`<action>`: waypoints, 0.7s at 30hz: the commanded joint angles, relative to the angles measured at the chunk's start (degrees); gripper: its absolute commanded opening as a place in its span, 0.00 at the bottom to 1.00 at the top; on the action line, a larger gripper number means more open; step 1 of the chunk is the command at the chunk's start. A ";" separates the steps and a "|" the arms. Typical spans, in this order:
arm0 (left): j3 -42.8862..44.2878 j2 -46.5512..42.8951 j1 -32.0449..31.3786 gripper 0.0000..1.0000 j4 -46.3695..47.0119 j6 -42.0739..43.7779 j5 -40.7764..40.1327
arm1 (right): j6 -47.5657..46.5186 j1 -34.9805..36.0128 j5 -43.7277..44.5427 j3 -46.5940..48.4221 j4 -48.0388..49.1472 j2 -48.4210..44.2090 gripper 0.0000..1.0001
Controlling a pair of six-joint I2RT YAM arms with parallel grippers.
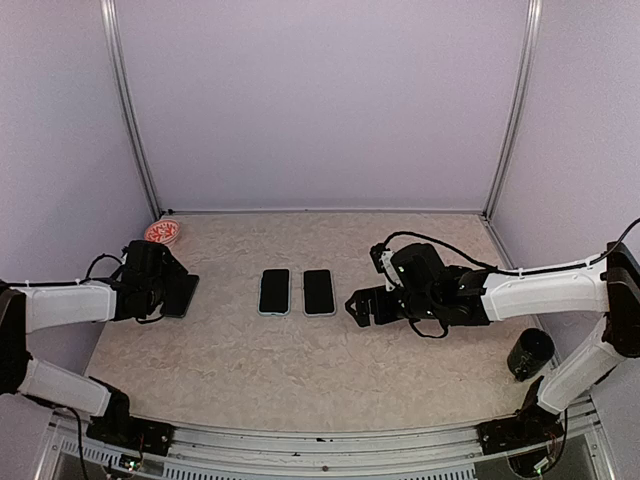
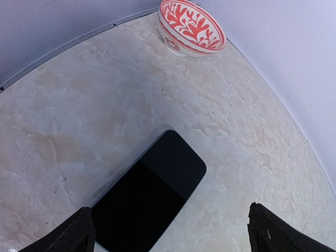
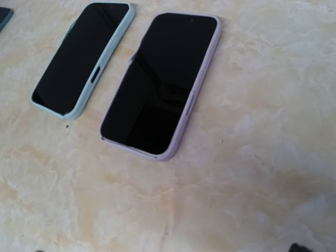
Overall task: Put the phone into the phone case
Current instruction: Adjust the phone at the corner of the board.
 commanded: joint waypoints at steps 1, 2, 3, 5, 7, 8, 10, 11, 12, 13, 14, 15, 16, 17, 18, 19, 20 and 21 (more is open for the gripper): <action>3.14 5.32 2.33 0.99 0.28 0.45 -1.01 | 0.19 -0.48 -0.60 1.16 0.78 1.01 0.99; 3.53 6.55 2.59 0.99 0.83 0.43 -0.72 | 0.12 -0.48 -0.52 1.19 0.78 0.95 0.99; 4.00 7.98 2.83 0.99 1.13 0.45 -0.58 | 0.10 -0.48 -0.43 1.17 0.73 0.88 1.00; 5.16 10.07 3.85 0.99 1.71 0.85 0.47 | 0.01 -0.50 -0.20 0.99 0.60 0.64 0.99; 6.43 12.58 5.23 0.99 1.72 1.31 1.83 | 0.00 -0.43 -0.15 0.78 0.51 0.33 0.99; 6.86 13.47 6.04 0.99 1.93 1.74 2.78 | 0.00 -0.43 -0.13 0.82 0.45 0.24 0.99; 7.25 15.53 7.47 0.99 2.69 2.28 4.36 | -0.15 -0.50 0.07 1.17 0.06 0.07 1.00; 7.02 15.99 8.24 0.99 3.68 2.77 5.48 | -0.23 -0.46 0.21 1.28 -0.07 0.01 0.99; 6.92 16.62 8.72 0.99 4.56 3.23 6.46 | -0.26 -0.50 0.39 1.30 -0.14 -0.10 0.99; 6.90 17.34 9.04 0.99 5.03 3.47 7.23 | -0.21 -0.49 0.45 1.33 -0.19 -0.25 0.99; 6.90 17.85 9.19 0.99 5.49 3.66 7.88 | -0.19 -0.50 0.45 1.27 -0.28 -0.34 1.00; 6.85 18.61 9.22 0.99 5.96 3.92 8.72 | -0.17 -0.50 0.41 1.25 -0.39 -0.39 1.00; 6.69 19.15 9.22 0.99 6.60 4.08 9.57 | -0.17 -0.51 0.46 1.34 -0.71 -0.51 1.00; 6.49 19.92 9.22 0.99 7.28 4.03 10.43 | -0.22 -0.51 0.51 1.40 -0.93 -0.69 0.99; 6.22 20.51 9.22 0.99 8.20 4.08 11.43 | -0.33 -0.51 0.54 1.46 -1.23 -0.88 1.00; 6.05 20.88 9.22 0.99 8.90 4.00 12.28 | -0.45 -0.51 0.75 1.40 -1.63 -1.10 0.99; 5.96 21.43 9.22 0.99 9.26 4.00 13.05 | -0.58 -0.51 1.11 1.44 -2.15 -1.35 0.99; 5.82 21.57 9.16 0.99 9.54 3.95 13.56 | -0.77 -0.51 1.50 1.39 -2.49 -1.69 0.99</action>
